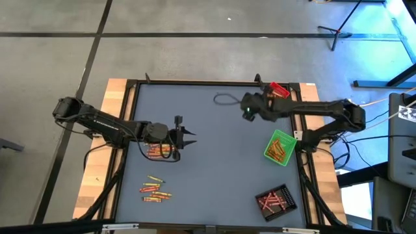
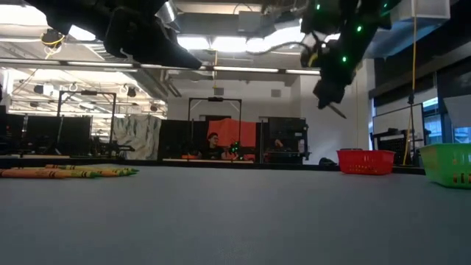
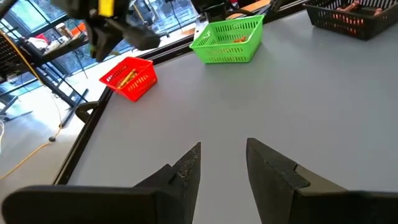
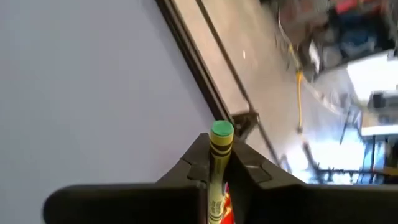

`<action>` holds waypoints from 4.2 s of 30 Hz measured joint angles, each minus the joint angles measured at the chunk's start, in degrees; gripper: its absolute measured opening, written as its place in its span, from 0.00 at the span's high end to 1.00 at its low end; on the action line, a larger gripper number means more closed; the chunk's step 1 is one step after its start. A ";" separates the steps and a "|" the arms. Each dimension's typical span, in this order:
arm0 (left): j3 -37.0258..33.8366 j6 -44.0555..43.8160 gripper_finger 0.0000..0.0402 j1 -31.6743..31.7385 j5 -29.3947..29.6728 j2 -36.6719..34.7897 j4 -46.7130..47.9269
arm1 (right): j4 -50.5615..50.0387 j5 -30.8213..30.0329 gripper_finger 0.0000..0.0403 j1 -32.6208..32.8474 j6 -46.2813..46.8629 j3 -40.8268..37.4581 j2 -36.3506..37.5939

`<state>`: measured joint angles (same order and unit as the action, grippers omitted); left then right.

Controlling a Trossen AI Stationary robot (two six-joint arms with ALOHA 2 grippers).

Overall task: Sort crayons
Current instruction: Put the green crayon into the red bin, then put the red crayon into the black bin

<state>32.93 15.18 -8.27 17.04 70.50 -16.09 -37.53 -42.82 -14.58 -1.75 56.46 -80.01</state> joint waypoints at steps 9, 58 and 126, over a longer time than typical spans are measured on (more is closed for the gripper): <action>0.00 -1.54 0.72 -0.02 0.00 0.00 1.36 | 1.29 5.08 0.93 -15.15 -0.03 -4.06 -0.11; 8.27 -17.78 0.72 5.59 2.12 -0.04 38.44 | 46.41 22.65 0.44 13.71 -5.32 -5.68 -1.62; 16.61 -8.76 0.98 20.13 5.94 4.05 63.32 | 51.55 24.47 0.44 23.95 -11.45 -5.65 -3.39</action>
<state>49.54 6.42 11.86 22.97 74.55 47.22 14.02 -18.35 9.37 -13.21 50.81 -83.40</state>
